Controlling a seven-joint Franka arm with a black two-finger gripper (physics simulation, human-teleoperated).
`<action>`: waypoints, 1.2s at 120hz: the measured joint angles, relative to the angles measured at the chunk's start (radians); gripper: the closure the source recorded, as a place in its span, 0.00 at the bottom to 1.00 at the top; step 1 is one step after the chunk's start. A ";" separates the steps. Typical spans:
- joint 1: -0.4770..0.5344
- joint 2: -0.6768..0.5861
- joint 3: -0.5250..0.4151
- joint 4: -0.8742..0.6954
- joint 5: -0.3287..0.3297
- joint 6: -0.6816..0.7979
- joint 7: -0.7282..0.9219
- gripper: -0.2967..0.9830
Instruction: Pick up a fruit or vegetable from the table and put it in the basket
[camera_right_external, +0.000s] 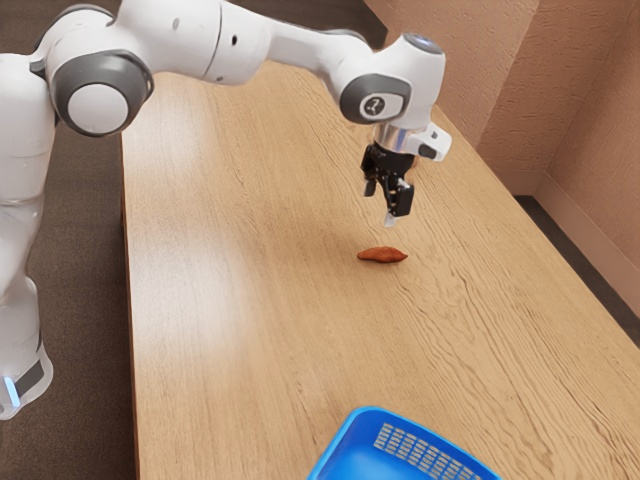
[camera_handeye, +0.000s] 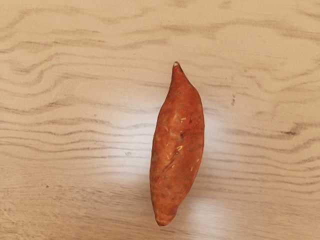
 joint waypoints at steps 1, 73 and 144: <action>0.000 0.002 0.000 0.000 0.000 0.003 0.001 0.23; 0.007 0.107 0.000 0.000 -0.024 0.089 0.034 0.23; -0.001 0.153 -0.001 0.009 -0.045 0.113 0.048 0.23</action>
